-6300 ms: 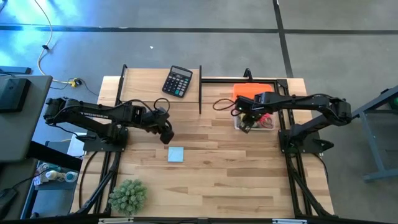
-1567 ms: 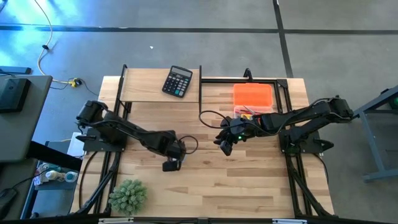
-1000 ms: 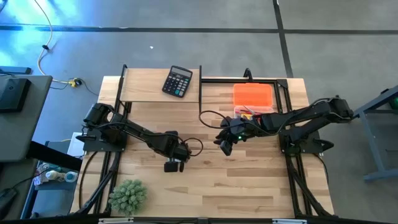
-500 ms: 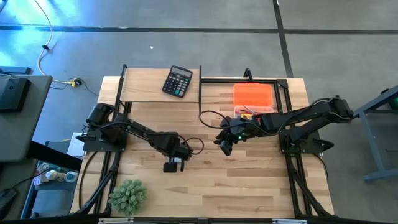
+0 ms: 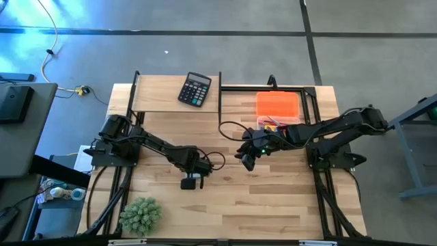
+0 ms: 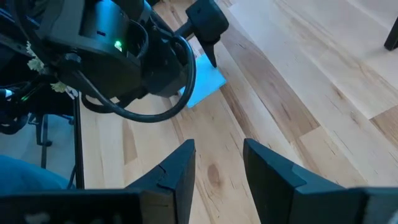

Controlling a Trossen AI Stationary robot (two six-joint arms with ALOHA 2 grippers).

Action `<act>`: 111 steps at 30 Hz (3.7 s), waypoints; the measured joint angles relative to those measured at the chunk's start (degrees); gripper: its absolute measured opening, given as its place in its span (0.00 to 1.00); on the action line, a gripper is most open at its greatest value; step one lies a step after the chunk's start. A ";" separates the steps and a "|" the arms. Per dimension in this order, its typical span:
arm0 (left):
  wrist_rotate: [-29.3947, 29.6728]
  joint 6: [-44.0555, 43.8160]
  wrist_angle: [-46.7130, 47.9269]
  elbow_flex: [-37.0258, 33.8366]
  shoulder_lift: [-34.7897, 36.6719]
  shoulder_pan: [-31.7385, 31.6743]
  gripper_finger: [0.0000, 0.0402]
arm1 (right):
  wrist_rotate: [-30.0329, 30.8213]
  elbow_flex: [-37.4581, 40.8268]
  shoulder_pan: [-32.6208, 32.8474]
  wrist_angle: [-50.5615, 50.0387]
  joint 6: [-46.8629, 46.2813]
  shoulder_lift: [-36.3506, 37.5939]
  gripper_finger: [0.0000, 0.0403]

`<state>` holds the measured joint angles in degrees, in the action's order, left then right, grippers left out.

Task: Pack school essentials
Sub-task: Put the blue sticky notes into the orange supply box

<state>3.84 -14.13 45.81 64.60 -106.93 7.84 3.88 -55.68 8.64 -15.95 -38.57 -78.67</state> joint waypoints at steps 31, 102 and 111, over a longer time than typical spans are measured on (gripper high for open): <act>3.62 0.87 3.24 1.71 0.28 -0.90 0.99 | 0.00 0.00 0.00 -0.09 0.00 0.00 0.31; -5.12 8.33 -4.01 -3.39 0.43 -6.14 0.54 | 2.16 0.00 0.02 10.60 -15.38 0.00 0.31; -4.73 8.32 -5.15 -3.65 2.29 -6.12 0.51 | 3.82 -0.04 0.81 19.43 -14.84 0.00 0.31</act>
<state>-0.90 -5.82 40.66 60.95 -104.64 1.72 7.70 -55.72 9.45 3.49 -53.41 -78.67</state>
